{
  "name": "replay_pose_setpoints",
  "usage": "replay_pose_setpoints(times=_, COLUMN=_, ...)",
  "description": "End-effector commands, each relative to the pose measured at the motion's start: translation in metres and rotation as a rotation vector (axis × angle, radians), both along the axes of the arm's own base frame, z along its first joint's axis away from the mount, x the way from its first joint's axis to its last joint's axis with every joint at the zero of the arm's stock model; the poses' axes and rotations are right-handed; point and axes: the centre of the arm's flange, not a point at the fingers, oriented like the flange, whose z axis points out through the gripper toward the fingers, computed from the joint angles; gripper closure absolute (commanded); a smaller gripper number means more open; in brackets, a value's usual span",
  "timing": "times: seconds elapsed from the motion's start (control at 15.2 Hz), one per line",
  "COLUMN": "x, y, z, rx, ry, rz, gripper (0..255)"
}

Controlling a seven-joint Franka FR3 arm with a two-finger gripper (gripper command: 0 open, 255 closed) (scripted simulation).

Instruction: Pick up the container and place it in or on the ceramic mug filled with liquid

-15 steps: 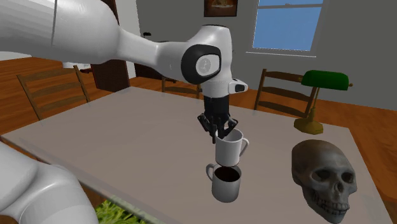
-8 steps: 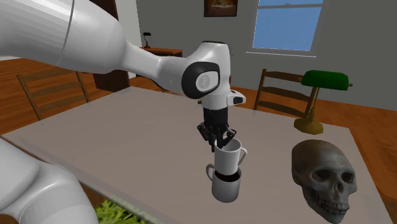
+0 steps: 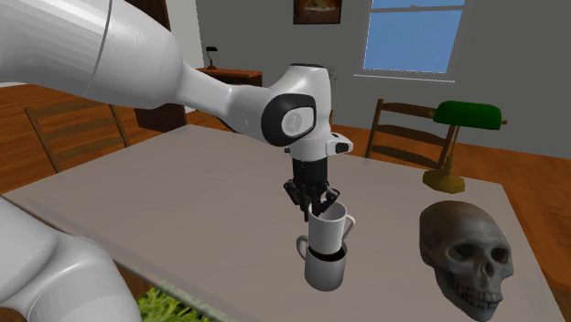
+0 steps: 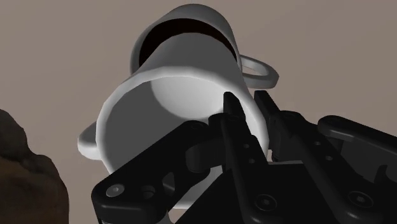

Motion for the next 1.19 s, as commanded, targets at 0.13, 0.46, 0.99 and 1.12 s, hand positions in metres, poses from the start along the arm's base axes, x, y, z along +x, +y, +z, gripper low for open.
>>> replay_pose_setpoints(times=0.13, x=0.0, y=0.0, z=0.0, rx=0.0, ry=0.0, rz=0.0, gripper=0)
replay_pose_setpoints(times=0.46, x=-0.001, y=0.002, z=0.026, rx=0.0, ry=0.0, rz=0.0, gripper=0)
replay_pose_setpoints(times=0.99, x=-0.002, y=0.003, z=0.05, rx=0.0, ry=0.0, rz=0.0, gripper=0)
replay_pose_setpoints(times=1.12, x=-0.002, y=0.003, z=0.05, rx=0.0, ry=0.0, rz=0.0, gripper=0)
